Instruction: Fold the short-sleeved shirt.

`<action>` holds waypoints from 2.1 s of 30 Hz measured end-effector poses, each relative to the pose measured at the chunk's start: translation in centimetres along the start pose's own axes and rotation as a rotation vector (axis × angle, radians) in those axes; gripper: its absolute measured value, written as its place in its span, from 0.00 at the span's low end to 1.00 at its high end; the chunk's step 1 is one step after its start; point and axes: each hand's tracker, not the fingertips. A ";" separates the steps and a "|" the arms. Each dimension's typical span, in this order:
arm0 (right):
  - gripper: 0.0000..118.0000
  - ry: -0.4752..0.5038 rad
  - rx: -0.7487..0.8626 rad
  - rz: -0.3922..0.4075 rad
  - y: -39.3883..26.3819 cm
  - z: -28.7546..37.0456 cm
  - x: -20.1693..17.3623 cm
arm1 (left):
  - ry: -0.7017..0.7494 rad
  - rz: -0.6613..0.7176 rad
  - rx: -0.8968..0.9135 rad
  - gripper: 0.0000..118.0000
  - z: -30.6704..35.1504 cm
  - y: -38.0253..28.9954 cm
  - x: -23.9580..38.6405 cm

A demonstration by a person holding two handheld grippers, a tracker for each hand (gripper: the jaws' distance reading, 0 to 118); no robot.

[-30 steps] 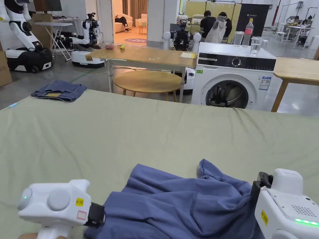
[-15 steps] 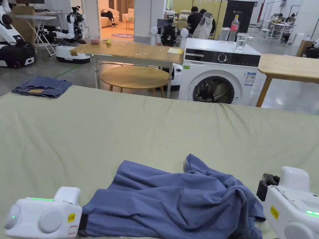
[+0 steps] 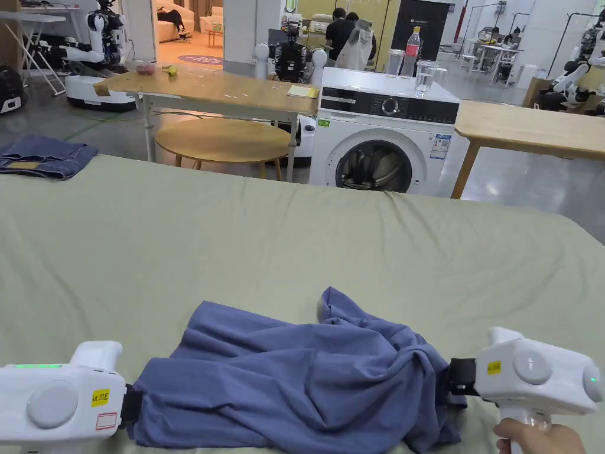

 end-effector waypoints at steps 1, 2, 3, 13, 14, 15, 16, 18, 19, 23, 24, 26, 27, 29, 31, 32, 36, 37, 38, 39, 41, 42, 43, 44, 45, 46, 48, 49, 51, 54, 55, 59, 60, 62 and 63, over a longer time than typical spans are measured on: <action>0.41 0.011 -0.032 0.004 -0.2 -0.8 -0.2 | -0.001 0.003 -0.003 0.00 -0.1 -0.1 0.0; 0.30 0.022 -0.071 0.007 -0.5 -1.7 -0.3 | -0.001 0.004 -0.006 0.00 -0.2 -0.2 0.0; 0.28 0.028 -0.094 0.013 -0.8 -2.4 -0.5 | -0.001 0.004 -0.008 0.00 -0.3 -0.3 0.0; 0.02 -0.029 0.135 0.093 -0.8 2.3 -1.7 | -0.019 0.003 0.075 0.00 1.5 1.1 -0.3; 0.01 -0.016 0.188 0.086 -0.3 3.7 -1.8 | -0.021 0.001 0.098 0.00 2.2 1.8 -0.3; 0.01 -0.007 0.219 0.082 0.1 4.6 -1.9 | -0.023 -0.002 0.125 0.00 2.8 2.3 -0.3; 0.01 -0.011 0.253 0.085 0.7 5.8 -2.0 | -0.028 -0.006 0.148 0.00 3.5 3.1 -0.3; 0.01 -0.052 0.342 0.106 2.0 8.2 -2.1 | -0.040 -0.011 0.203 0.00 5.0 4.8 -0.4; 0.01 -0.054 0.377 0.113 2.5 9.2 -2.1 | -0.037 -0.013 0.231 0.00 5.9 5.7 -0.3; 0.01 -0.052 0.475 0.090 5.2 13.2 -1.6 | -0.002 -0.023 0.364 0.00 9.5 9.9 -0.5; 0.01 -0.044 0.505 0.090 5.8 14.2 -1.5 | 0.001 -0.014 0.365 0.00 10.4 11.2 -0.7; 0.01 -0.070 0.534 0.097 6.9 16.0 -1.8 | -0.014 0.001 0.435 0.00 12.0 13.3 -1.1; 0.01 -0.067 0.552 0.088 7.5 16.8 -1.7 | 0.029 -0.009 0.463 0.00 12.9 14.5 -1.0; 0.01 -0.051 0.569 0.074 8.9 18.3 -1.8 | 0.025 -0.002 0.546 0.00 14.5 16.5 -1.2; 0.01 -0.048 0.611 0.062 10.0 19.6 -2.2 | 0.020 0.005 0.550 0.00 15.7 18.9 -1.5; 0.01 -0.055 0.622 0.068 10.7 20.2 -2.5 | 0.045 0.010 0.580 0.00 16.2 20.1 -1.6; 0.01 -0.066 0.653 0.057 14.0 21.2 -3.1 | 0.063 0.047 0.617 0.00 17.7 24.6 -3.3; 0.01 -0.062 0.663 0.050 14.6 21.5 -3.1 | 0.073 0.055 0.621 0.00 18.0 25.3 -3.6; 0.01 -0.068 0.667 0.042 15.4 21.6 -3.2 | 0.080 0.064 0.625 0.00 18.2 26.3 -4.1; 0.01 -0.069 0.673 0.036 16.2 21.8 -3.3 | 0.085 0.070 0.629 0.00 18.4 27.3 -4.5; 0.01 -0.065 0.687 0.027 17.6 22.1 -3.7 | 0.104 0.084 0.630 0.00 18.6 28.9 -5.1; 0.01 -0.062 0.691 0.025 18.5 22.0 -3.7 | 0.105 0.088 0.631 0.00 18.7 29.8 -5.4; 0.01 -0.060 0.698 0.026 19.2 22.1 -4.0 | 0.103 0.091 0.637 0.00 18.6 30.4 -5.7; 0.01 -0.067 0.710 0.026 20.0 22.2 -4.4 | 0.120 0.099 0.634 0.00 18.6 31.3 -5.9; 0.01 -0.068 0.723 0.028 20.9 22.4 -4.7 | 0.124 0.112 0.633 0.00 18.7 32.2 -6.2; 0.01 -0.069 0.734 0.030 21.6 22.4 -5.0 | 0.109 0.131 0.641 0.00 18.7 32.8 -6.6; 0.01 -0.069 0.755 0.044 23.2 22.8 -5.6 | 0.120 0.148 0.647 0.00 18.8 34.1 -7.2; 0.01 -0.067 0.766 0.049 23.7 23.0 -5.8 | 0.124 0.144 0.652 0.00 18.9 34.3 -7.3; 0.01 -0.076 0.773 0.060 24.7 22.9 -6.4 | 0.140 0.128 0.660 0.00 19.0 34.7 -7.4; 0.01 -0.093 0.771 0.079 24.8 22.0 -6.9 | 0.124 0.114 0.654 0.00 18.5 34.0 -7.7; 0.01 -0.094 0.768 0.080 24.5 21.6 -6.9 | 0.121 0.110 0.647 0.00 18.1 33.6 -7.8; 0.01 -0.102 0.717 0.089 21.5 18.8 -6.6 | 0.119 0.078 0.591 0.00 15.5 30.3 -8.0; 0.01 -0.119 0.691 0.100 20.4 18.0 -6.4 | 0.101 0.068 0.573 0.00 14.7 29.1 -8.1; 0.01 -0.123 0.662 0.111 18.0 16.5 -5.9 | 0.095 0.071 0.544 0.00 13.3 26.6 -8.3; 0.02 -0.127 0.646 0.114 16.6 15.8 -5.5 | 0.086 0.064 0.526 0.00 12.8 25.0 -8.3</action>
